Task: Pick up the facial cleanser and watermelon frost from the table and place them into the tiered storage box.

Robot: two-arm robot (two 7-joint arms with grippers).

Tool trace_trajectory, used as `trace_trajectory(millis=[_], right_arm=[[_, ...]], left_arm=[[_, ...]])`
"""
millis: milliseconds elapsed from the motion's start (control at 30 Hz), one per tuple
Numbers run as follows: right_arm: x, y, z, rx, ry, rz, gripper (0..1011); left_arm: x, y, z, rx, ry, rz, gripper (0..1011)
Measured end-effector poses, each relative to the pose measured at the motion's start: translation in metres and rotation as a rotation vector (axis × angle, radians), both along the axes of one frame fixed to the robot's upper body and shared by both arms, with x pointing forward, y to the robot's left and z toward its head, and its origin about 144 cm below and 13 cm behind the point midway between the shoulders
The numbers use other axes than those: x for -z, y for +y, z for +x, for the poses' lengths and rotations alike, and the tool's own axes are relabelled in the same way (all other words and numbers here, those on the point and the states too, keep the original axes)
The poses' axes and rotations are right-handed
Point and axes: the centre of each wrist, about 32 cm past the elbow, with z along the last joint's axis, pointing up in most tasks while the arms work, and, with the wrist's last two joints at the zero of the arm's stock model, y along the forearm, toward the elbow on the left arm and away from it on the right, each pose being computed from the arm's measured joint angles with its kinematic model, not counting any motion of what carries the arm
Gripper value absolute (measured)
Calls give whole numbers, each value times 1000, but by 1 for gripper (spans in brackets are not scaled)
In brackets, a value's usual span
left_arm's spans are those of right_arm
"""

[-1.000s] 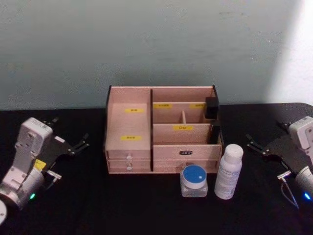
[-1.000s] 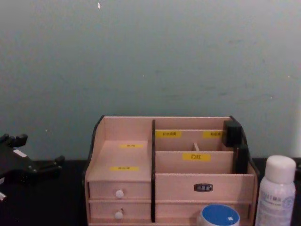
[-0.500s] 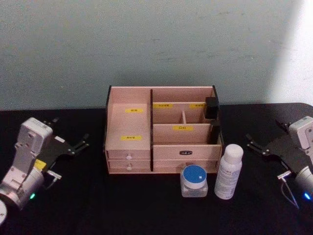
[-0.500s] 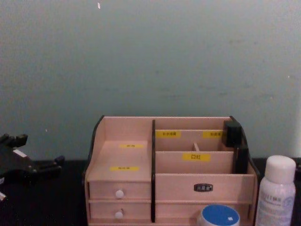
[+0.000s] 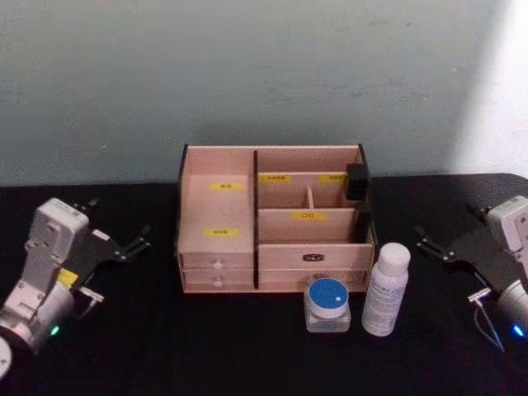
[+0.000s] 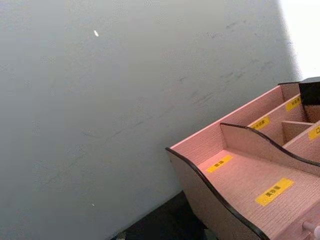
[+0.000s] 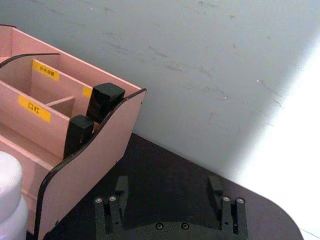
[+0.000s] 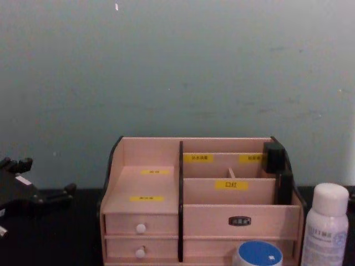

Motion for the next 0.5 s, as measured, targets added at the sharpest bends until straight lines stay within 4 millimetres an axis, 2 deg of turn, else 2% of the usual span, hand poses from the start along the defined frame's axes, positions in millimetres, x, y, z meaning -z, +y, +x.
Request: trace_trajectory(millis=[500], right_arm=[[0,0,0,0,0,0,1002]], left_arm=[[0,0,0,0,0,0,1001]])
